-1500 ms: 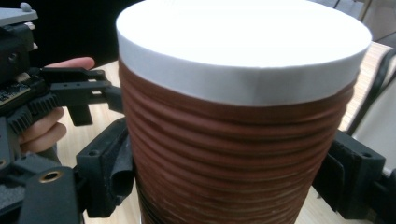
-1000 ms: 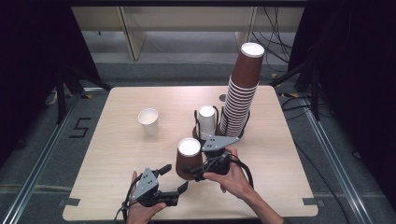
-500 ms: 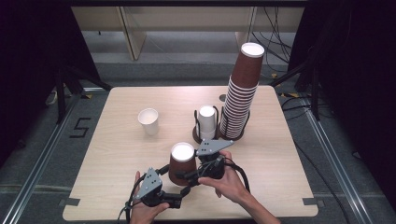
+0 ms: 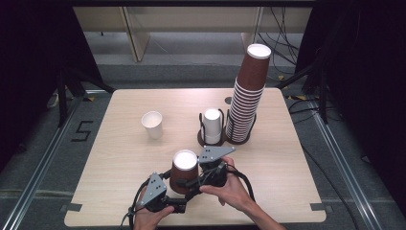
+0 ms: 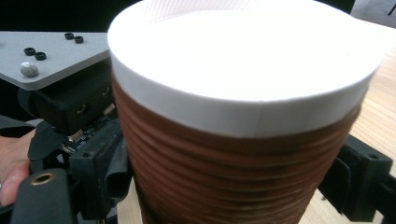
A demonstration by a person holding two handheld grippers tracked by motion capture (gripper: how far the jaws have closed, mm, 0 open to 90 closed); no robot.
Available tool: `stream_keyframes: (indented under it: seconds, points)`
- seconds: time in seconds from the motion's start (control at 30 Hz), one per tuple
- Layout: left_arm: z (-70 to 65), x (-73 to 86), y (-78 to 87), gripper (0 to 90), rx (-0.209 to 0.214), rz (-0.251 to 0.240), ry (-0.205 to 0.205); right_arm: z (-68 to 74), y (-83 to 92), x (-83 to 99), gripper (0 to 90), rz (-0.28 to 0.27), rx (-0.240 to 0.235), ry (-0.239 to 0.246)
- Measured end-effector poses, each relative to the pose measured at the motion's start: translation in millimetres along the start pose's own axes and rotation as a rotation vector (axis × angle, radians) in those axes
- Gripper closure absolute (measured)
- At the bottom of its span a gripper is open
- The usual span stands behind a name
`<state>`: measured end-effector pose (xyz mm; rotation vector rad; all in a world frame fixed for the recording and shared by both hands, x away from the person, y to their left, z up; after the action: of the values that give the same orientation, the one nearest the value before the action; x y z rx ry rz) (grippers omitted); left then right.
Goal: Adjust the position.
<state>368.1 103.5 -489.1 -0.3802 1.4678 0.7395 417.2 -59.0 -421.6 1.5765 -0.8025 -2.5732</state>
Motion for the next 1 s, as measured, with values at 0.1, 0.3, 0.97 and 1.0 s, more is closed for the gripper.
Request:
stream_keyframes:
  seconds: [0.1,0.3,0.97,1.0]
  points:
    - [1.6,-0.8,2.2,7.7,-0.007,0.027,-0.018,-1.5,3.0,-2.5,14.5,0.0,-0.008,0.009]
    - [5.9,0.9,3.1,8.6,0.008,0.057,-0.028,0.6,18.0,-12.9,15.3,-0.026,-0.013,-0.009]
    - [1.9,1.3,-0.1,8.5,0.041,0.114,-0.097,-4.1,39.9,-22.5,20.1,-0.007,0.005,-0.02]
    - [1.6,1.1,-0.2,8.5,0.043,0.113,-0.098,-4.1,39.5,-22.1,21.5,-0.007,0.004,-0.022]
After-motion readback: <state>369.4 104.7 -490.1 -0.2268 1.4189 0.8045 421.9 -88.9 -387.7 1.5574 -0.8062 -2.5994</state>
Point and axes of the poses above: each handheld gripper's, and its own axes: y roughly backward along the jaws, x roughly out of its underside, z roughly to its left, the point moved 2 cm from there along -y, roughly forward along the jaws, and after that the axes turned 13 degrees about -y, right-handed, at the moved point
